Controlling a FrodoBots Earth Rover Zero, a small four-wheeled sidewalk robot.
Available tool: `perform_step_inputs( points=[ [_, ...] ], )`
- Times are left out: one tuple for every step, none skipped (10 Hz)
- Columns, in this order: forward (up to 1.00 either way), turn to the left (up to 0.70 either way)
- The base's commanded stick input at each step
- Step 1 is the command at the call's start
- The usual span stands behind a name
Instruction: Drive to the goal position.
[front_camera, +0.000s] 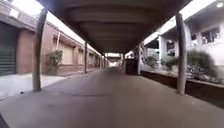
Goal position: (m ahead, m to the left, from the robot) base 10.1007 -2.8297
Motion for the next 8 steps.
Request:
perform_step_inputs(
  points=[
    [0.70, 0.00],
    [0.70, 0.00],
    [0.70, 0.00],
    [0.70, 0.00],
    [0.70, 0.00],
    [0.70, 0.00],
    [0.70, 0.00],
    [0.70, 0.00]
  ],
)
